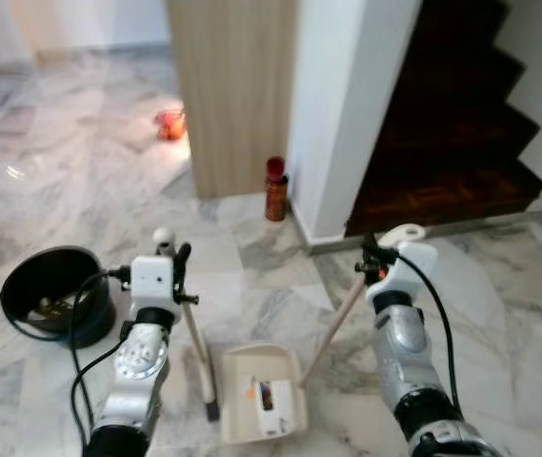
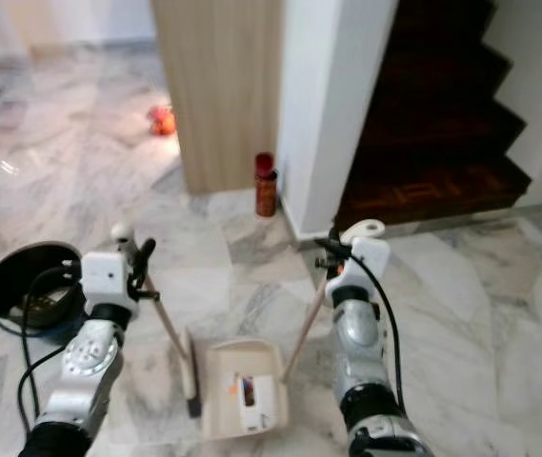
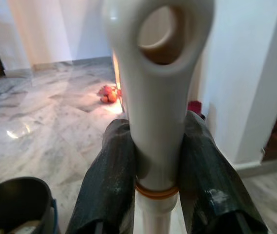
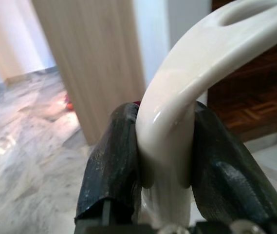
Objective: Sweep floor
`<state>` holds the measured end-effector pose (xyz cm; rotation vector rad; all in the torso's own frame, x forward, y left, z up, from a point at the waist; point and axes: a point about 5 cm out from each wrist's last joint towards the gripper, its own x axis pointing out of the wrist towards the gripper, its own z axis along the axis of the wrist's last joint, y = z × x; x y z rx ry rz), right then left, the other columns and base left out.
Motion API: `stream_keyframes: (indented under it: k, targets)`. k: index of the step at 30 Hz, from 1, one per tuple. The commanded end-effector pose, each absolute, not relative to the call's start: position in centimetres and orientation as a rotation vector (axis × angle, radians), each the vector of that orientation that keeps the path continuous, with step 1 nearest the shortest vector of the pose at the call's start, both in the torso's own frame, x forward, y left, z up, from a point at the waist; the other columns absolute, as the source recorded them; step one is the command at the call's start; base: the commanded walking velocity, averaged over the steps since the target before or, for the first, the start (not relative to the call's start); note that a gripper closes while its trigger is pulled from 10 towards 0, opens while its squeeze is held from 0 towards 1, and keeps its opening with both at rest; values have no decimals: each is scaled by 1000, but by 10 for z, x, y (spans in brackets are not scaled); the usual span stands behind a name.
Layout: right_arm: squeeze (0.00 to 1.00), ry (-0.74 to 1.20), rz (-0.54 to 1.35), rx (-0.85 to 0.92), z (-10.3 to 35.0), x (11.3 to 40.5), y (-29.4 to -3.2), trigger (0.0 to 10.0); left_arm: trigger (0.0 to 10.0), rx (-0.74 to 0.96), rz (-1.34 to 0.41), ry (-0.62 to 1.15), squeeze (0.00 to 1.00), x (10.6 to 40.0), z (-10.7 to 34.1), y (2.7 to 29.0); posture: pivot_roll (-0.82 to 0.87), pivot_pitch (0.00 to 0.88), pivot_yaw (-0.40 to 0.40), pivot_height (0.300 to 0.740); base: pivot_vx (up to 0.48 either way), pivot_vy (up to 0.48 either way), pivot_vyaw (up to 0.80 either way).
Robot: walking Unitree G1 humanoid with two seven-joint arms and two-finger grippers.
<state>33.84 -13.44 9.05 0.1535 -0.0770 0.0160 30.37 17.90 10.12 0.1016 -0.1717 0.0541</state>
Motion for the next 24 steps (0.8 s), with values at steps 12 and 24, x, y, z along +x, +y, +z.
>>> stream_keyframes:
  k: [12, 24]
  targets:
    - [0, -110, -8, 186, 98, 341, -140, 10000, 10000, 123, 33, -206, 0, 307, 110, 175, 131, 68, -5, 740, 0, 376, 0]
    - [0, -123, -5, 170, 100, 341, -139, 10000, 10000, 125, 29, -203, 0, 307, 111, 175, 131, 78, -1, 740, 0, 367, 252]
